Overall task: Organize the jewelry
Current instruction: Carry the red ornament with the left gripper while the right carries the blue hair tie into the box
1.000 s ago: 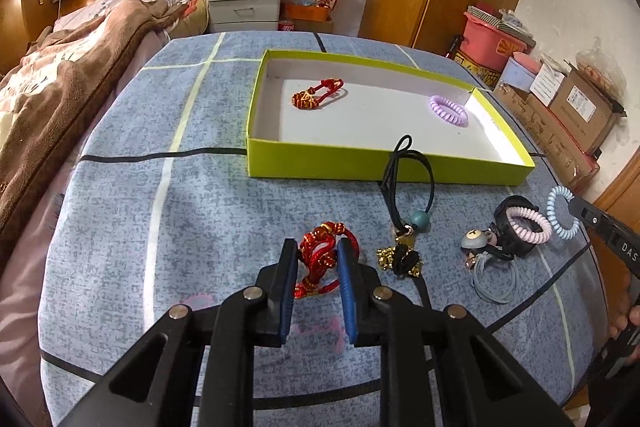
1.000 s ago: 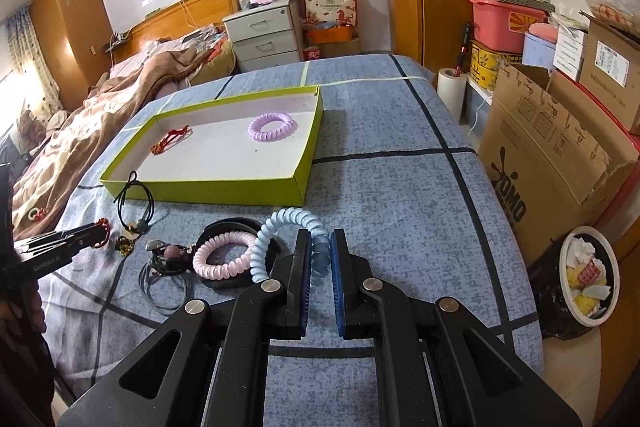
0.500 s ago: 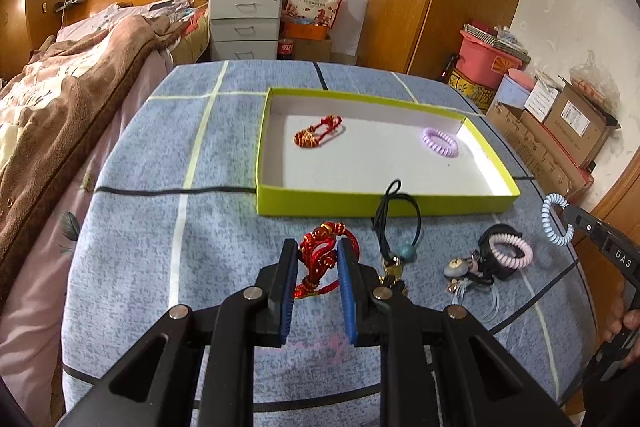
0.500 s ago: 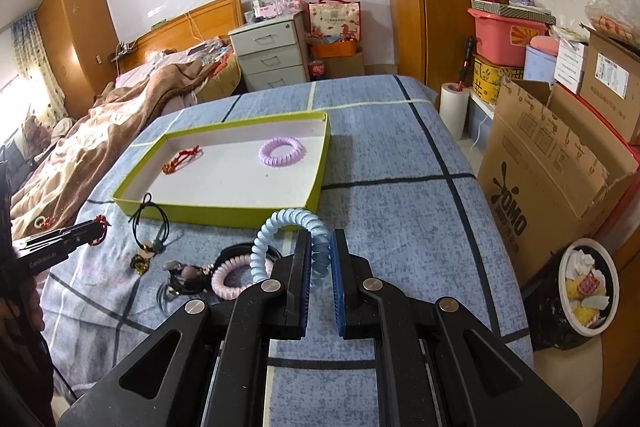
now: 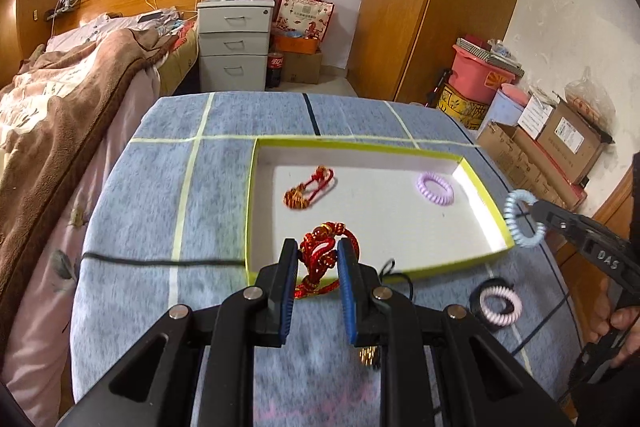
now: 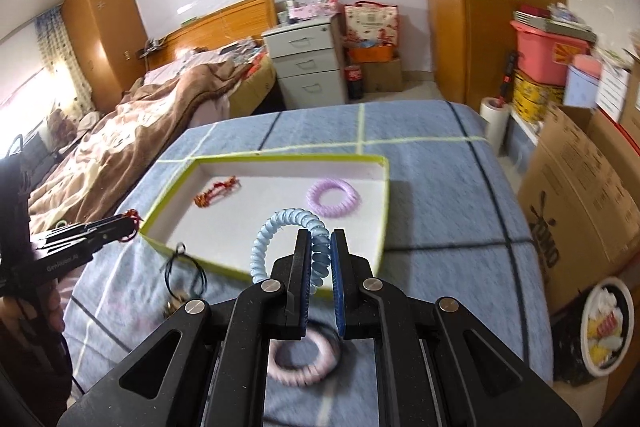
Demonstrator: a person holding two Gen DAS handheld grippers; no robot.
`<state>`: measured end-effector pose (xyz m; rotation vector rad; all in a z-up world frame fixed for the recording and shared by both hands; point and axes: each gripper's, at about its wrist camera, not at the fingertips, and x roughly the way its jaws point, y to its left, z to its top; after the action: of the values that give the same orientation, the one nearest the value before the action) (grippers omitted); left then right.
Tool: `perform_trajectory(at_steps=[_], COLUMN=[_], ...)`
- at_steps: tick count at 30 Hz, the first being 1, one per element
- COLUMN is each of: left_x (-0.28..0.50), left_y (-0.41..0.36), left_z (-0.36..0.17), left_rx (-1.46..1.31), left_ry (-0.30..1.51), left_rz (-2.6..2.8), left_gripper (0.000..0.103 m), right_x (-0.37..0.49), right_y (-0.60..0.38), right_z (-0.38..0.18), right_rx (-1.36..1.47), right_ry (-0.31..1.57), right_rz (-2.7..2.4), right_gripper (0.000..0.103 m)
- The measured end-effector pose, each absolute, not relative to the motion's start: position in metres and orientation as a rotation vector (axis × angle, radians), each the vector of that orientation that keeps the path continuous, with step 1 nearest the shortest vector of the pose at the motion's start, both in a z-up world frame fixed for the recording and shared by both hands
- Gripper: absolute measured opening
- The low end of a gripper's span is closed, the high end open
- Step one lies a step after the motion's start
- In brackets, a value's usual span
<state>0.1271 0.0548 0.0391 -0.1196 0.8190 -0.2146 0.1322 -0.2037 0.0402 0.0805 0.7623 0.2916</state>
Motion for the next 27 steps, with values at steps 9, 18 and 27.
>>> perform_trajectory(at_steps=[9, 18, 27], left_x=[0.159, 0.178, 0.189], left_y=[0.049, 0.043, 0.046], left_z=[0.031, 0.015, -0.002], left_rx=[-0.103, -0.094, -0.105], left_ry=[0.851, 0.891, 0.937], left_rz=[-0.228, -0.232, -0.223], left_gripper=[0.021, 0.021, 0.021], right_x=[0.189, 0.229, 0.250], right_y=[-0.171, -0.152, -0.144], right_z=[0.030, 0.005, -0.014], right_rx=[0.037, 0.007, -0.009], right_ry=[0.816, 0.900, 0.962], right_rz=[0.340, 0.364, 0.368], right_gripper=[0.010, 0.010, 0.010])
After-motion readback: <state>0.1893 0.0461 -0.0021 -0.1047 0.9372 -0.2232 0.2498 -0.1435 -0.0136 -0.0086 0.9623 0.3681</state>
